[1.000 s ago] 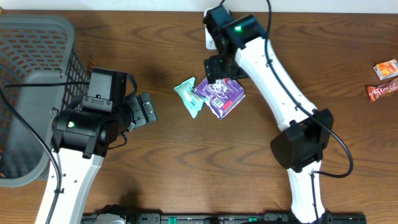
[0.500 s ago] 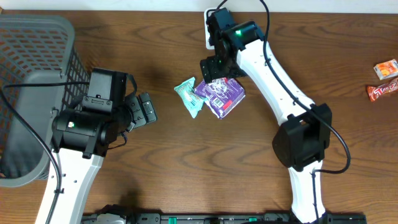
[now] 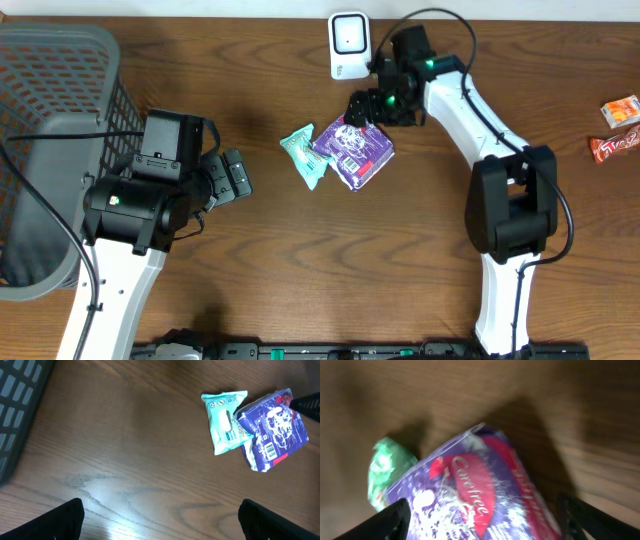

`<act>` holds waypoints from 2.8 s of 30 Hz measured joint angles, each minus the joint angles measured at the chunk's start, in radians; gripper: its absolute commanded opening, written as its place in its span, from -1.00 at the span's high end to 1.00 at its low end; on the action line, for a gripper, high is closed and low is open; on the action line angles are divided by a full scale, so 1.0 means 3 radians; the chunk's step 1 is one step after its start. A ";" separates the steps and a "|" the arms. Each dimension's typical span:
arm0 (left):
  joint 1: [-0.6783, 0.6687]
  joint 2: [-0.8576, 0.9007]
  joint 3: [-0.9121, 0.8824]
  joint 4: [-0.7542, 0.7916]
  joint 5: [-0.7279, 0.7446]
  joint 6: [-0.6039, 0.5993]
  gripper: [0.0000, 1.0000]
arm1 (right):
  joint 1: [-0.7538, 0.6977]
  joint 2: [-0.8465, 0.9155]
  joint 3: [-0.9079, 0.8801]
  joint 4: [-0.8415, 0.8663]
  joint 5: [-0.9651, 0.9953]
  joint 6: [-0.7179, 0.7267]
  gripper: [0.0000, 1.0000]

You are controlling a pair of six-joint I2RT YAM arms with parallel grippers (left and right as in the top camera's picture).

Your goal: Scan the item barcode

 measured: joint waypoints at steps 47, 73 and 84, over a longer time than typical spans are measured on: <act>0.0000 0.0001 0.0000 -0.0001 0.0000 0.0000 -0.96 | 0.1185 -0.0254 -0.0346 -0.1029 0.3794 0.1589 -0.50; 0.0000 0.0001 0.0000 -0.0001 0.0000 0.0000 -0.96 | 0.0071 -0.0266 0.0970 -0.2197 0.2064 0.0470 -0.59; 0.0000 0.0001 0.0000 0.0000 0.0000 0.0000 -0.96 | 0.0070 -0.0266 0.0345 -0.1704 0.0478 -0.0238 -0.68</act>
